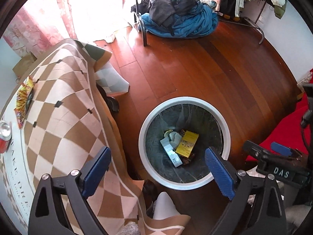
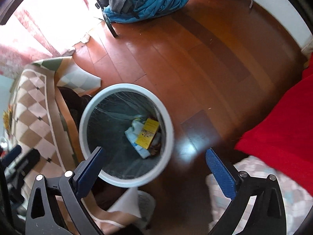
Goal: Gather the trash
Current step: 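Open both tools over the bin, dropping the bread and yellow box, then move both tools back over the table toward the can and snack bag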
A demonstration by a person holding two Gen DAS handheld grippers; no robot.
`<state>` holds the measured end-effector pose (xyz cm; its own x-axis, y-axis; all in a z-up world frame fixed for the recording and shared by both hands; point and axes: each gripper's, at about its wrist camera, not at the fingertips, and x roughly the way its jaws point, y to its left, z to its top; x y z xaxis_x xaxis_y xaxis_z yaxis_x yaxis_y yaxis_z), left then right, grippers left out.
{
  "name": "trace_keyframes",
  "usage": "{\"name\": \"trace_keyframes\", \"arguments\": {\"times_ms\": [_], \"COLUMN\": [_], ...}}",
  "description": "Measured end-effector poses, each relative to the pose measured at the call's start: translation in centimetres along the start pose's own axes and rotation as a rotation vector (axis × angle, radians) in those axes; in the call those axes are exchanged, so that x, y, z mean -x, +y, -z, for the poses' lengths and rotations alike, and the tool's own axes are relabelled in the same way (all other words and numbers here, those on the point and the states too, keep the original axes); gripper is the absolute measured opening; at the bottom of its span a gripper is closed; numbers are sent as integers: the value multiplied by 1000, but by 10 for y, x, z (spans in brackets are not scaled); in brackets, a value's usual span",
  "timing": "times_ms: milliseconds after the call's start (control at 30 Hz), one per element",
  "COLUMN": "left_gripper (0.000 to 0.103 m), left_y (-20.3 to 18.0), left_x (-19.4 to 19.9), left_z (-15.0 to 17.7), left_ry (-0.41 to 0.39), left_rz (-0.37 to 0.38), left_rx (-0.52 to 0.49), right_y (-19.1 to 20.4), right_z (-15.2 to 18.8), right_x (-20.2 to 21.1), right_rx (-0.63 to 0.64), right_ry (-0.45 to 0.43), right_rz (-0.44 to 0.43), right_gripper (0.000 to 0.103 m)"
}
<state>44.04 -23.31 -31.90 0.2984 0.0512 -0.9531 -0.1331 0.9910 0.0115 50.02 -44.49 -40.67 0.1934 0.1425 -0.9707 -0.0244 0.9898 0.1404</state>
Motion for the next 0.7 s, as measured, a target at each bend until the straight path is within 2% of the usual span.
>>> {"name": "trace_keyframes", "arguments": {"times_ms": [167,333,700], "left_gripper": [99,99,99], "left_y": [7,14,31], "left_x": [20,47,146], "left_z": [7,12,33], "left_ry": [-15,-41,-179], "left_rz": [-12,-10,20], "left_rx": [13,29,39], "right_y": [4,11,37], "right_z": [12,23,57], "right_x": [30,66,174], "right_rx": [39,53,80], "right_ry": [-21,-57,-204], "right_rz": [24,12,-13], "right_gripper": [103,103,103]}}
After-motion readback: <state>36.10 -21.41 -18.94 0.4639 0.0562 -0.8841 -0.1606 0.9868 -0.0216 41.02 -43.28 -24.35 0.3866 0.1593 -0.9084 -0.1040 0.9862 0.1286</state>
